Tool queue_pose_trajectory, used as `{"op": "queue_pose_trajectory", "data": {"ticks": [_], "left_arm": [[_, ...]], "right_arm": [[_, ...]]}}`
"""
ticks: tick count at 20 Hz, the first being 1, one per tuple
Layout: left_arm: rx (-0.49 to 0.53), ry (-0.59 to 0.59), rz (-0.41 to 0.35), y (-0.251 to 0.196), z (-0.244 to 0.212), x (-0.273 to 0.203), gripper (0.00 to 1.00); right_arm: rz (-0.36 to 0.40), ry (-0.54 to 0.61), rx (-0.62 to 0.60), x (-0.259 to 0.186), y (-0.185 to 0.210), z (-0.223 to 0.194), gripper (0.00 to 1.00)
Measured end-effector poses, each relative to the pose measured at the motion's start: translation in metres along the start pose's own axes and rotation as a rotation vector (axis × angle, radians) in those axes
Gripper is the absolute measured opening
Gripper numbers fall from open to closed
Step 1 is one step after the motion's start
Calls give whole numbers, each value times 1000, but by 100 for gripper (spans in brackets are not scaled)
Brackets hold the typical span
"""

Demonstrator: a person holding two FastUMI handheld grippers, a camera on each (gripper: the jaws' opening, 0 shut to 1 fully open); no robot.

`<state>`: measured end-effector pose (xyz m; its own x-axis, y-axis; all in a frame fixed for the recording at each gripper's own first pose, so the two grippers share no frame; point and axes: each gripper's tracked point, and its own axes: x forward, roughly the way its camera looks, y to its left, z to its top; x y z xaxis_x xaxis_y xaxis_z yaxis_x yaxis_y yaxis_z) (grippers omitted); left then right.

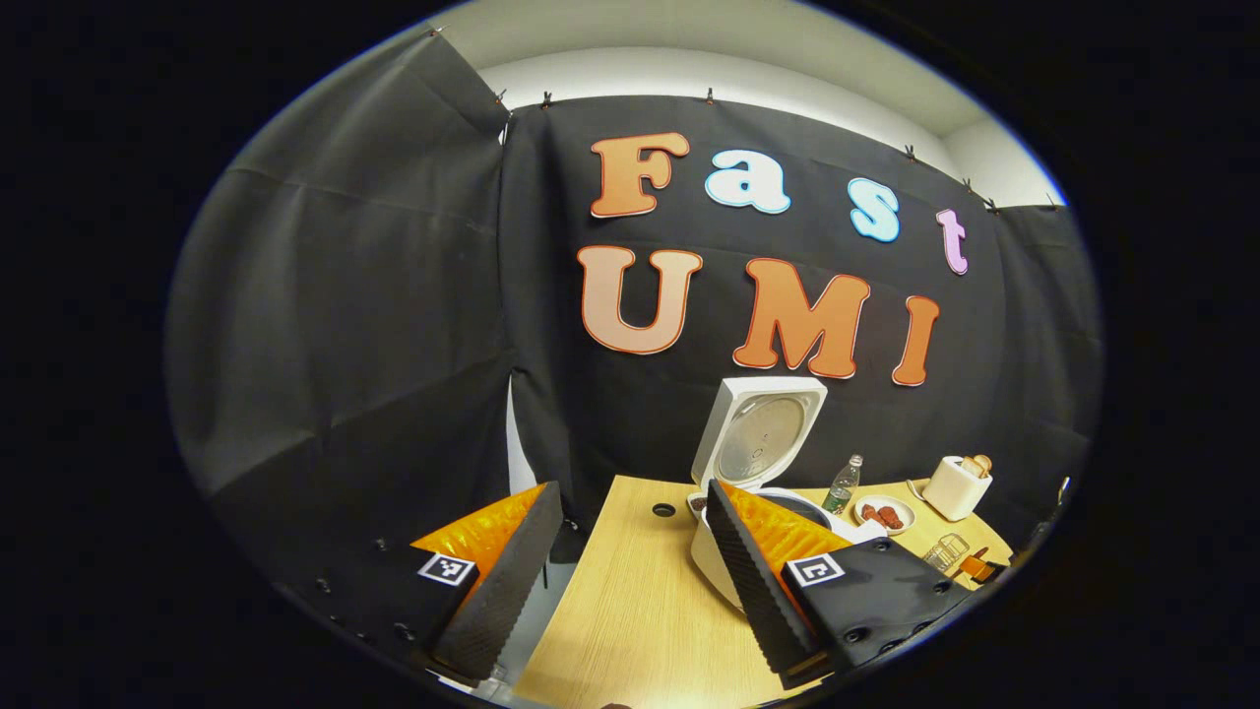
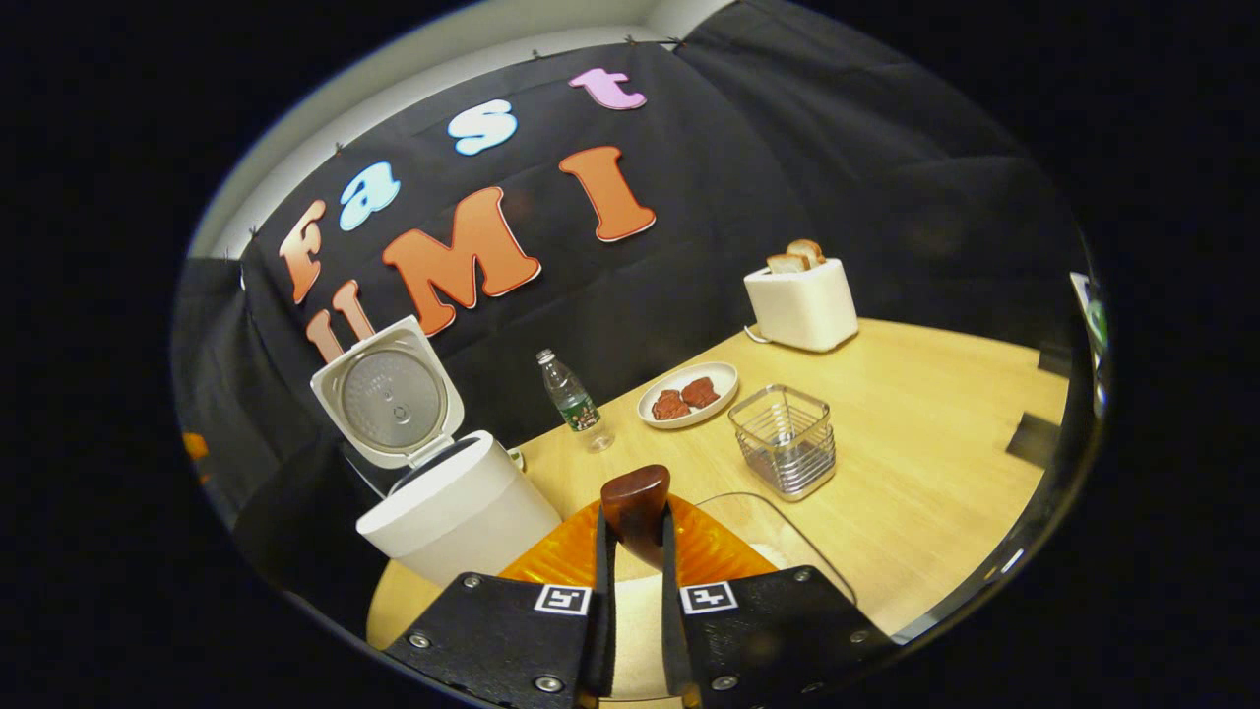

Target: Close the left gripper, press the button to open the rice cooker; take a wooden spoon from the chopstick holder with the right hand, scoop a spoonful of rice and pour it into the rice cooker, then put the wooden spoon back into the chopstick holder.

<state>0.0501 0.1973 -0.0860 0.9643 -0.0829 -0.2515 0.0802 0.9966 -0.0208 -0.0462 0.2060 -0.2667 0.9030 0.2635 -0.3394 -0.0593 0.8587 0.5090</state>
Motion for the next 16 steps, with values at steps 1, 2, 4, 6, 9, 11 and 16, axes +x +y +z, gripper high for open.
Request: {"op": "queue_pose_trajectory", "data": {"ticks": [1, 2, 4, 6, 9, 11, 16], "left_arm": [[0, 3, 1, 0, -1, 1, 99], [0, 7, -1, -1, -2, 2, 99], [-8, 11, -7, -3, -4, 2, 99], [-14, 16, -11, -4, -6, 4, 99], [-10, 22, -11, -5, -9, 4, 99], [-11, 23, -7, -4, -9, 4, 99], [-15, 20, -1, -3, -7, 3, 99]], "right_arm": [[6, 6, 45, 0, 2, 0, 19], [8, 10, 86, 3, 3, -2, 19], [1, 30, 179, 7, -3, -1, 19], [-10, 42, 250, 13, -9, 2, 19], [16, 71, 341, 11, -9, 0, 19], [38, 92, 450, 10, -8, -1, 19], [19, 120, 661, 7, -24, -2, 19]]}}
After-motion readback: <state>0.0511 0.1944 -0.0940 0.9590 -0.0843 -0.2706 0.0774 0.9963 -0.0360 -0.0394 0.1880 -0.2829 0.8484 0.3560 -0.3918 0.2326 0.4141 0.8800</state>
